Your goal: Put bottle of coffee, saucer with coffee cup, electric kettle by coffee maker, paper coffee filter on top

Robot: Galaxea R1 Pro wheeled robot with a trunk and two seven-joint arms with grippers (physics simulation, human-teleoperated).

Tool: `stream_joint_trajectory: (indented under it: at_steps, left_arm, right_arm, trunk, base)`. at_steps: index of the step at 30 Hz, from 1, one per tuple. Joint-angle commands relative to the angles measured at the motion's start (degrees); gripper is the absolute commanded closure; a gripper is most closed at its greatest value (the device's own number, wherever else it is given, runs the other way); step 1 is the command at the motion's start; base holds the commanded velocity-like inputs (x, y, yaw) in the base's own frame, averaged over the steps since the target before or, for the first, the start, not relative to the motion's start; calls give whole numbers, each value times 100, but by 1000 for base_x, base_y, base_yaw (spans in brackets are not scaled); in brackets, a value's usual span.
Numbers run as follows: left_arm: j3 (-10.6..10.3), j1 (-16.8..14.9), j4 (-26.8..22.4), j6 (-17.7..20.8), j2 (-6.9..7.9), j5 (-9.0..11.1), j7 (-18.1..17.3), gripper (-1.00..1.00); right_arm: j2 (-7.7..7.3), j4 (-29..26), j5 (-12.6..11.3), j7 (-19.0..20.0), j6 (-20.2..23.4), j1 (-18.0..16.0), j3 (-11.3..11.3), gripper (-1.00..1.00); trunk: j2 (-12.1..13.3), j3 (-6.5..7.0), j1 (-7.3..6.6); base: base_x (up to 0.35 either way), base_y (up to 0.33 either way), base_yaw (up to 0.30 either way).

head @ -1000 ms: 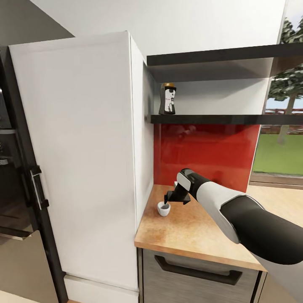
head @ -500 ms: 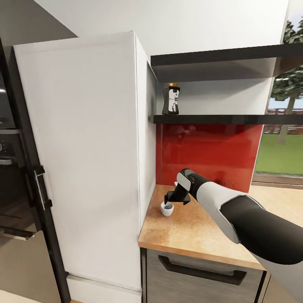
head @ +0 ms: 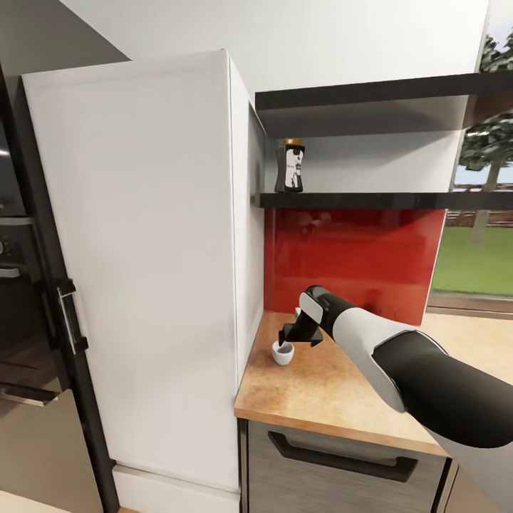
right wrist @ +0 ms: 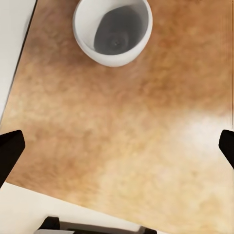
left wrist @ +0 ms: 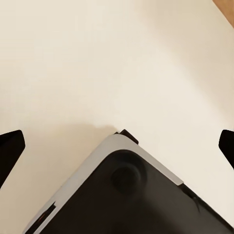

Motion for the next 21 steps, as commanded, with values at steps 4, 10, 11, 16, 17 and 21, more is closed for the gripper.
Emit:
stream_joint_trajectory:
  at_steps: [4,10,11,16,17,21]
  left_arm:
    - [46,2,-8,-4,5,3,-27,-100]
    - [48,2,-8,-3,6,-1,-27,-100]
    - [50,2,-8,-3,6,-2,-27,-100]
    - [47,2,-8,-3,7,-2,-27,-100]
    - [47,2,-8,-3,7,-2,-27,-100]
    - [46,2,-8,-6,7,-2,-27,-100]
  right_arm:
    - [1,-6,53,-50,-32,-3,16,-100]
    - [1,1,101,-50,-51,-3,10,-100]
    - [1,1,105,-50,-53,-3,9,-100]
    - [1,34,121,-50,-62,-3,15,-100]
    - [1,35,123,-50,-62,-3,15,-100]
    - [1,43,127,-50,-63,-3,14,-100]
  trunk:
    - [-167,-80,89]
    - [-408,-188,221]
    - [-448,-205,243]
    - [-608,-277,331]
    - [-608,-277,331]
    - [-608,-277,331]
  base:
    - [0,0,0]
    - [0,0,0]
    - [0,0,0]
    - [0,0,0]
    - [0,0,0]
    - [0,0,0]
